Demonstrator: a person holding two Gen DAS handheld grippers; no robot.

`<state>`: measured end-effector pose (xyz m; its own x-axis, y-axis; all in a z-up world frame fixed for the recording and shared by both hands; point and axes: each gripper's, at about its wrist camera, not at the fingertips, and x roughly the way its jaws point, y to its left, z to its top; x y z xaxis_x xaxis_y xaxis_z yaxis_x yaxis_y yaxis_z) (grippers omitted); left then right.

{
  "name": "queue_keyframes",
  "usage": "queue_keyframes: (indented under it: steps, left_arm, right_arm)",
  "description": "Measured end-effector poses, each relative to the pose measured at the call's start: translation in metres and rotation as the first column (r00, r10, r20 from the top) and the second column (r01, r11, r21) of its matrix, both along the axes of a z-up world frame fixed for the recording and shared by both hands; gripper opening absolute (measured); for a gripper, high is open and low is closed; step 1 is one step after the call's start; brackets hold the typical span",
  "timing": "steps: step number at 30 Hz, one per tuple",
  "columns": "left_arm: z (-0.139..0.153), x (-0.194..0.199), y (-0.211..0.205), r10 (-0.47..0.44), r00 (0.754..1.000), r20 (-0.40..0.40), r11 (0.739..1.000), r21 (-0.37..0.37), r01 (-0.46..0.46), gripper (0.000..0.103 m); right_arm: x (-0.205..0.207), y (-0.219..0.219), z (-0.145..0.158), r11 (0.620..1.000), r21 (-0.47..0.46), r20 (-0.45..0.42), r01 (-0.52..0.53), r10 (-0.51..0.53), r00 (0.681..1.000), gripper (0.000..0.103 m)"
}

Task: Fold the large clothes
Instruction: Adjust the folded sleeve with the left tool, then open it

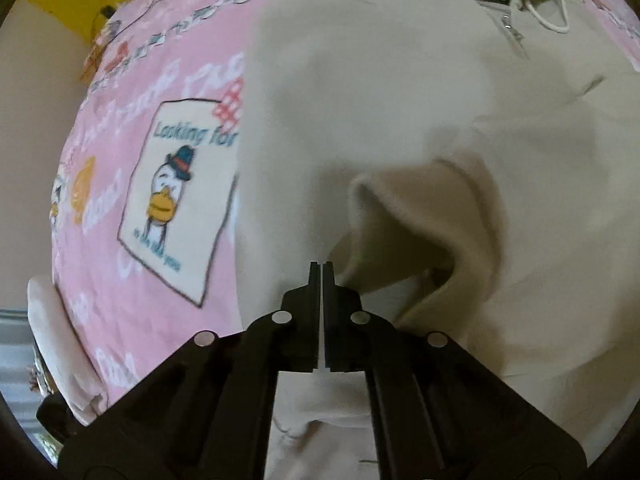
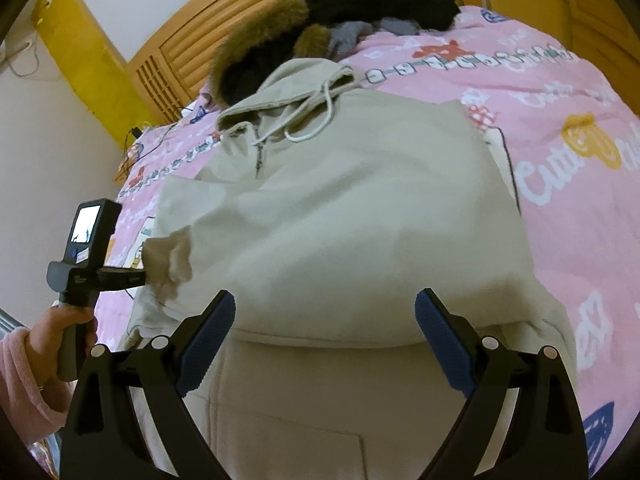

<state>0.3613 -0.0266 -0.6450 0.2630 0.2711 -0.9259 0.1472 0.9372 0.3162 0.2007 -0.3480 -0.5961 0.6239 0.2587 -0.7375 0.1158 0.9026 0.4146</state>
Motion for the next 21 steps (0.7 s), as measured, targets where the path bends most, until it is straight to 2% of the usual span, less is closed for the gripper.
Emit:
queue_keyframes:
  steps: [2, 5, 9, 11, 13, 14, 15, 19, 21]
  left_arm:
    - [0.008, -0.007, 0.007, 0.001, 0.999, 0.05, 0.999, 0.033, -0.002, 0.0]
    - [0.023, -0.012, 0.031, 0.036, 0.995, 0.088, 0.999, 0.004, -0.037, 0.0]
    - [0.043, -0.014, 0.051, 0.051, 0.993, 0.103, 0.983, -0.179, -0.032, 0.001]
    - [0.047, -0.013, 0.052, 0.033, 0.994, 0.108, 0.975, -0.22, -0.008, 0.002]
    - [0.046, -0.01, 0.046, 0.004, 0.996, 0.094, 0.973, -0.23, 0.018, 0.023]
    - [0.045, -0.01, 0.04, -0.008, 0.996, 0.089, 0.971, -0.237, 0.029, 0.063]
    - [0.045, -0.01, 0.035, -0.017, 0.995, 0.098, 0.968, -0.249, 0.041, 0.081]
    - [0.049, -0.009, 0.022, -0.057, 0.99, 0.128, 0.957, -0.276, 0.091, 0.081]
    - [0.048, -0.005, 0.02, -0.065, 0.992, 0.107, 0.939, -0.329, 0.097, 0.081]
  right_arm:
    - [-0.002, -0.004, -0.002, 1.0, 0.007, -0.009, 0.009, -0.009, 1.0, 0.089]
    - [-0.005, -0.007, -0.002, 1.0, 0.003, -0.012, 0.01, -0.01, 1.0, 0.089]
    - [-0.005, -0.008, -0.003, 1.0, 0.007, -0.023, 0.014, -0.014, 1.0, 0.089]
    - [-0.004, -0.007, -0.004, 1.0, 0.022, -0.03, 0.018, -0.017, 0.999, 0.089]
    - [-0.005, -0.005, -0.005, 0.999, 0.027, -0.034, 0.018, -0.017, 0.999, 0.089]
    - [-0.005, -0.004, -0.005, 1.0, 0.027, -0.034, 0.016, -0.015, 0.999, 0.089]
    - [-0.005, -0.002, -0.005, 1.0, 0.026, -0.035, 0.014, -0.013, 0.999, 0.089]
    - [-0.006, -0.001, -0.005, 1.0, 0.025, -0.036, 0.014, -0.013, 0.999, 0.089]
    - [-0.007, -0.002, -0.007, 0.999, 0.034, -0.044, 0.021, -0.019, 0.999, 0.089]
